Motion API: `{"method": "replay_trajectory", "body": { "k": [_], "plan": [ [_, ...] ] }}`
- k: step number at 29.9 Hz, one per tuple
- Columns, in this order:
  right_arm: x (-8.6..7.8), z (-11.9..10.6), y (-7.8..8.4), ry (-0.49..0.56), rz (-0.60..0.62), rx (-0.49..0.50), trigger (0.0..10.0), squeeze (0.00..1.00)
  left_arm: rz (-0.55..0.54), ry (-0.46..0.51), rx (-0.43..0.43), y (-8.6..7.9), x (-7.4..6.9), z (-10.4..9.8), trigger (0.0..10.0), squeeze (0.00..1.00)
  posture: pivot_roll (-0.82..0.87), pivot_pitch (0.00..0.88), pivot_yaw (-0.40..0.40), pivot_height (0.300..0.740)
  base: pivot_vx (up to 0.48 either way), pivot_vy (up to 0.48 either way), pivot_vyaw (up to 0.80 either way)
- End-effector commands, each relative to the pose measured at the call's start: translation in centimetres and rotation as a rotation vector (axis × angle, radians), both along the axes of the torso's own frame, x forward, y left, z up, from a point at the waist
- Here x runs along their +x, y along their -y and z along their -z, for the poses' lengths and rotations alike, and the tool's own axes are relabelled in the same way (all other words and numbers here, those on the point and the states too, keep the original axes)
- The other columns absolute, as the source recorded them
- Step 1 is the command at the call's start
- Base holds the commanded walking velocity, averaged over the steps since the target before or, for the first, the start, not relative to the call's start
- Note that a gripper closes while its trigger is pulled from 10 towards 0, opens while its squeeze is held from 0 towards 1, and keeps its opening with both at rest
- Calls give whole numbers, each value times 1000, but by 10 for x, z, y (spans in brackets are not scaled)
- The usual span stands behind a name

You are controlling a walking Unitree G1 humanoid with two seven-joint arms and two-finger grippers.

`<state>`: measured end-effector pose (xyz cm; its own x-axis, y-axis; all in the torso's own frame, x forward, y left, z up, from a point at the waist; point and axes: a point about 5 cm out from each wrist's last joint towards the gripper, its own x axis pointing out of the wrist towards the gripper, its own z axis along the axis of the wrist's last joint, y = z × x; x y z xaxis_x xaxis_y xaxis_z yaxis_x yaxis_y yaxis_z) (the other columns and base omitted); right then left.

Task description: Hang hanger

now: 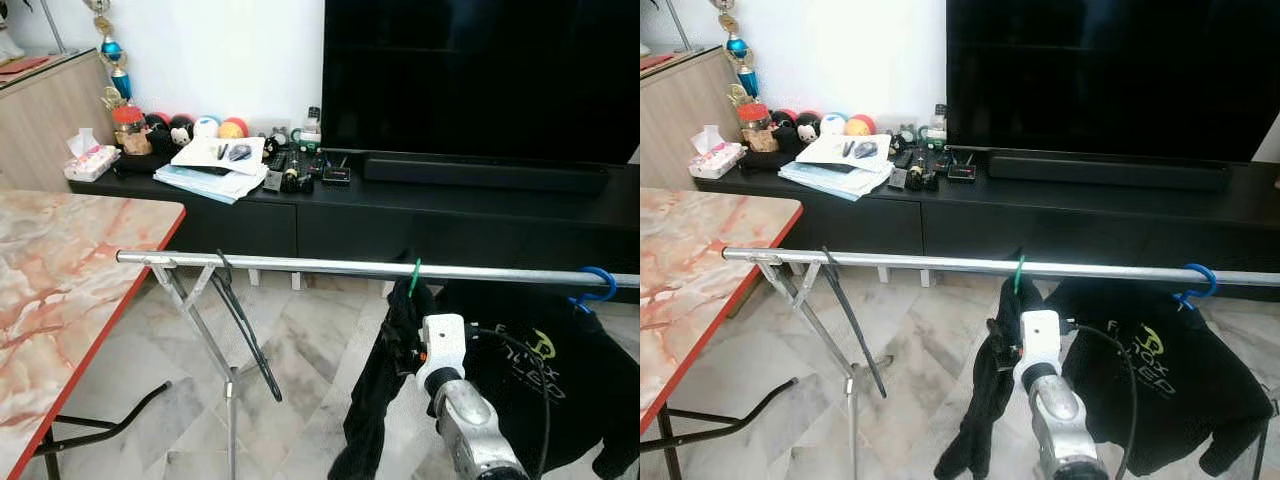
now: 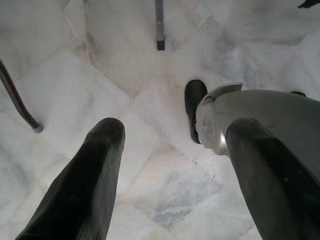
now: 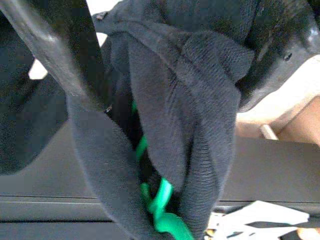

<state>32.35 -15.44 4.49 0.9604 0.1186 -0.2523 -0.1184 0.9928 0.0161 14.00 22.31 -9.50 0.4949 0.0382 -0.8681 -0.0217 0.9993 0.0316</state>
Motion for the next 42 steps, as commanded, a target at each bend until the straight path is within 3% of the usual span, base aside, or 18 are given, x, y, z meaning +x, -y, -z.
{"method": "replay_trajectory", "body": {
  "k": [1,12,15,21,22,23,24,28,29,30,31,36,38,39,42],
  "plan": [
    [0,1,7,-14,45,-14,10000,0,3,-1,4,-4,-3,0,10000,0,107,0,18,740,0,0,0],
    [-1,1,16,3,116,-28,10000,0,8,0,-1,-6,-3,-1,10000,0,99,6,20,740,0,0,0],
    [-1,4,12,-12,88,-2,10000,0,17,8,-9,8,7,-1,10000,0,103,3,20,740,0,0,0],
    [2,4,-2,-34,-43,6,10000,0,34,11,-21,30,12,1,10000,0,101,0,21,740,0,0,0],
    [3,4,-3,-40,-61,-7,3216,0,36,11,-23,32,12,2,10000,0,102,0,21,740,0,0,0],
    [3,4,-4,-44,-73,-18,3216,0,38,11,-24,34,12,2,10000,0,102,0,21,740,0,0,0],
    [5,3,-3,-49,-73,-32,0,0,41,11,-26,36,11,2,10000,0,103,0,18,740,0,0,0],
    [10,-1,-1,-49,-60,-28,353,0,43,11,-27,36,9,3,10000,0,103,0,18,740,0,0,0],
    [12,-3,-1,-49,-68,-33,4784,0,41,11,-25,34,7,4,10000,0,106,0,15,740,0,0,0],
    [12,-3,-1,-49,-68,-33,4784,0,41,11,-25,34,7,4,10000,0,106,0,15,740,0,0,0],
    [15,-5,-1,-49,-71,-35,10000,0,36,12,-23,29,4,4,10000,0,111,0,14,740,0,0,0],
    [19,-10,1,-46,-63,-26,10000,0,26,14,-12,12,1,2,10000,0,115,0,13,740,0,0,0],
    [20,-11,1,-47,-65,-22,9490,0,21,15,-5,4,2,0,10000,0,115,0,13,740,0,0,0],
    [20,-10,1,-53,-67,-26,0,0,16,14,2,-3,3,-2,10000,0,115,0,13,740,0,0,0],
    [20,-8,1,-61,-69,-26,0,0,10,14,8,-7,6,-4,10000,0,126,0,10,740,0,0,0]
  ]
}}
